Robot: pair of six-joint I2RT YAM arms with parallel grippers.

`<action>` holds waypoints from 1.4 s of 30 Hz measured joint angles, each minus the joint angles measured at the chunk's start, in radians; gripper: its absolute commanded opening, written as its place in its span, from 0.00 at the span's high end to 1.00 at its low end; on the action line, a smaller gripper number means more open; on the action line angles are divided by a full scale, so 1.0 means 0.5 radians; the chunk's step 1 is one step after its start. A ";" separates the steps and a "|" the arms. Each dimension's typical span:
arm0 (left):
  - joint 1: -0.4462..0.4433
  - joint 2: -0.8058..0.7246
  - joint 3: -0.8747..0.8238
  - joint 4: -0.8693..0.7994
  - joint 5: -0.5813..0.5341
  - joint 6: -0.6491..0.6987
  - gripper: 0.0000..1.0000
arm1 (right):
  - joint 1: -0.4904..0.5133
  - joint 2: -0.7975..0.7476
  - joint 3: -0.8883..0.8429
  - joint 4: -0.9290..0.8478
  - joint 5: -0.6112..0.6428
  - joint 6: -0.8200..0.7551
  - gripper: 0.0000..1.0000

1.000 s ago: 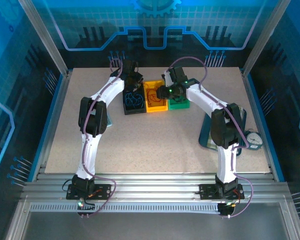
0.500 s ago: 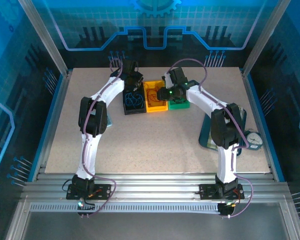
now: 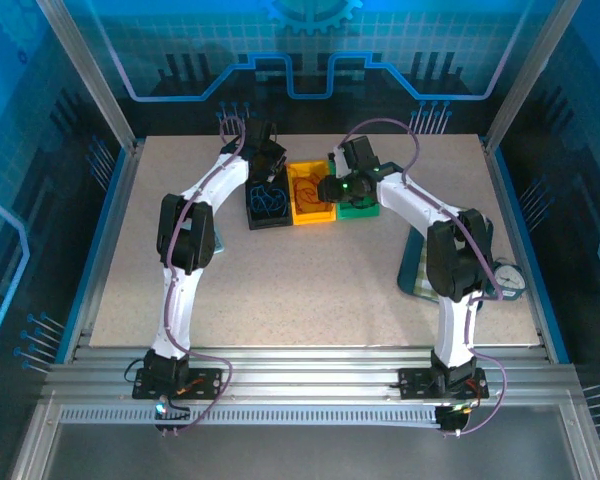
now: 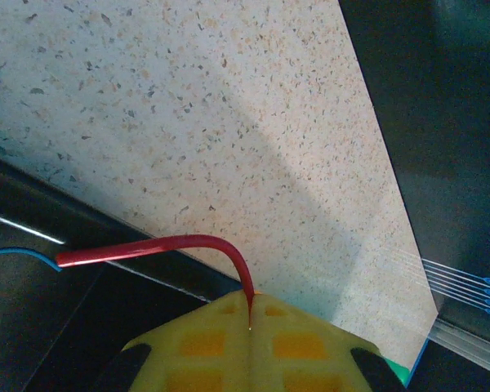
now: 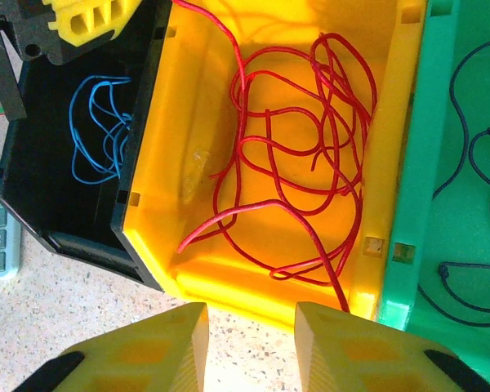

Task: Untangle the cables

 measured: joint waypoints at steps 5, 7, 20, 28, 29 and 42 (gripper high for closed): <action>-0.024 -0.010 -0.019 0.016 -0.002 0.083 1.00 | 0.000 -0.011 -0.033 0.014 0.001 0.013 0.67; -0.046 -0.033 -0.050 0.018 -0.008 0.151 1.00 | 0.000 -0.018 -0.054 0.014 0.001 0.014 0.67; -0.173 -0.262 -0.269 0.190 -0.016 0.529 1.00 | -0.009 -0.070 -0.167 0.031 -0.001 0.047 0.67; -0.269 -0.262 -0.291 0.180 -0.017 0.751 1.00 | -0.053 -0.138 -0.327 0.117 -0.008 0.121 0.67; -0.288 -0.262 -0.291 0.178 -0.018 0.779 1.00 | -0.072 -0.156 -0.354 0.131 -0.011 0.137 0.67; -0.394 -0.262 -0.320 -0.015 -0.114 0.909 1.00 | -0.179 -0.270 -0.510 0.298 -0.136 0.262 0.66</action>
